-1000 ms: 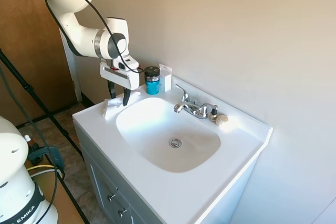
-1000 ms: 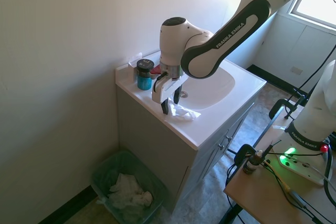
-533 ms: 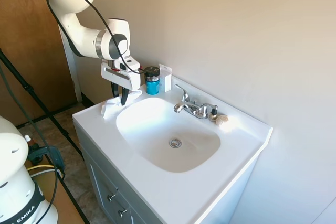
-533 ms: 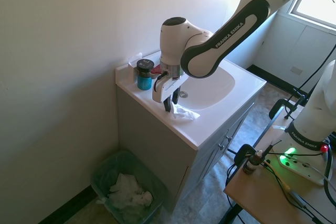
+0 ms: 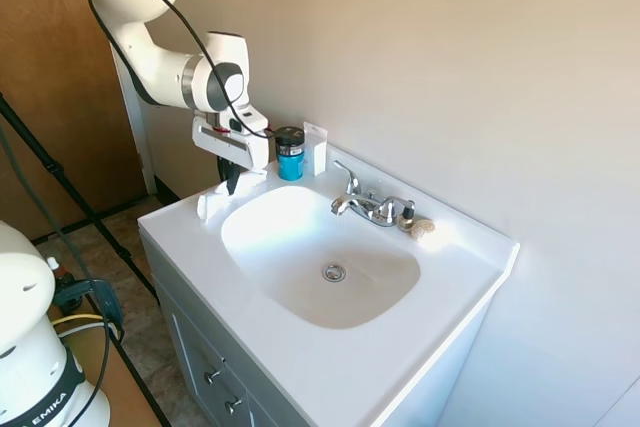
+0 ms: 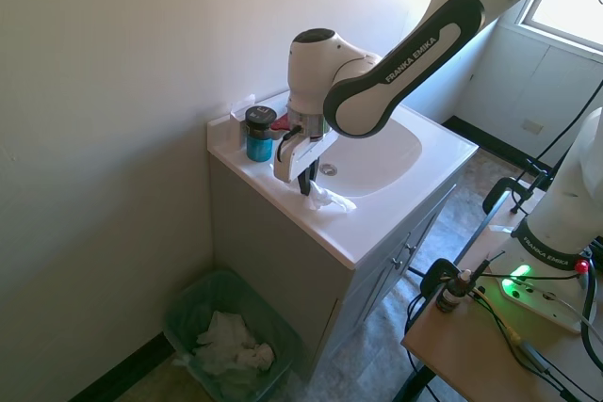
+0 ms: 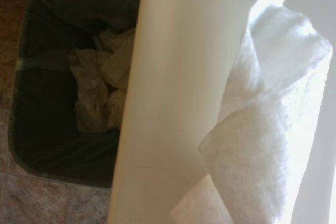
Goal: Throw the tissue in the trash bin
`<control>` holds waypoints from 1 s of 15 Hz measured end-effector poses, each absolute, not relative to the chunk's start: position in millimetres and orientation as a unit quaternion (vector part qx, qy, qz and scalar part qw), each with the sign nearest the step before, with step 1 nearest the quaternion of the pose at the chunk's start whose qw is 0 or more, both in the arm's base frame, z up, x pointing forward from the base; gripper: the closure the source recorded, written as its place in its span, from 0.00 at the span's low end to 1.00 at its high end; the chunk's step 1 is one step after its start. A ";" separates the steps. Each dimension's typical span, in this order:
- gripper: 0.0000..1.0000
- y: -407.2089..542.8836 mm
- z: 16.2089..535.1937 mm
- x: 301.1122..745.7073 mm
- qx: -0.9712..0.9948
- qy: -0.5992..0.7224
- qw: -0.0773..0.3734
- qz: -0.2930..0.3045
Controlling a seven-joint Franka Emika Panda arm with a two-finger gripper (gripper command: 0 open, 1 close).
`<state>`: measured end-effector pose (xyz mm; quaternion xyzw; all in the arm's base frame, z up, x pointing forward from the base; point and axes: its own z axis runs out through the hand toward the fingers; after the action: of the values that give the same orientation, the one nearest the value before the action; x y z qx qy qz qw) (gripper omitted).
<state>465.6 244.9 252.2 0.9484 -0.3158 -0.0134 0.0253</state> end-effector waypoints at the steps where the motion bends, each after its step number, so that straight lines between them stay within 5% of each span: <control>1: 1.00 255.7 260.5 461.9 0.949 -0.313 0.023 -0.003; 7: 1.00 343.7 282.4 447.5 0.954 -0.296 0.031 0.042; 15: 1.00 403.0 192.9 486.9 0.954 -0.294 0.058 0.004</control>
<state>486.9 403.0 192.9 0.9541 -0.2940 0.0039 0.0577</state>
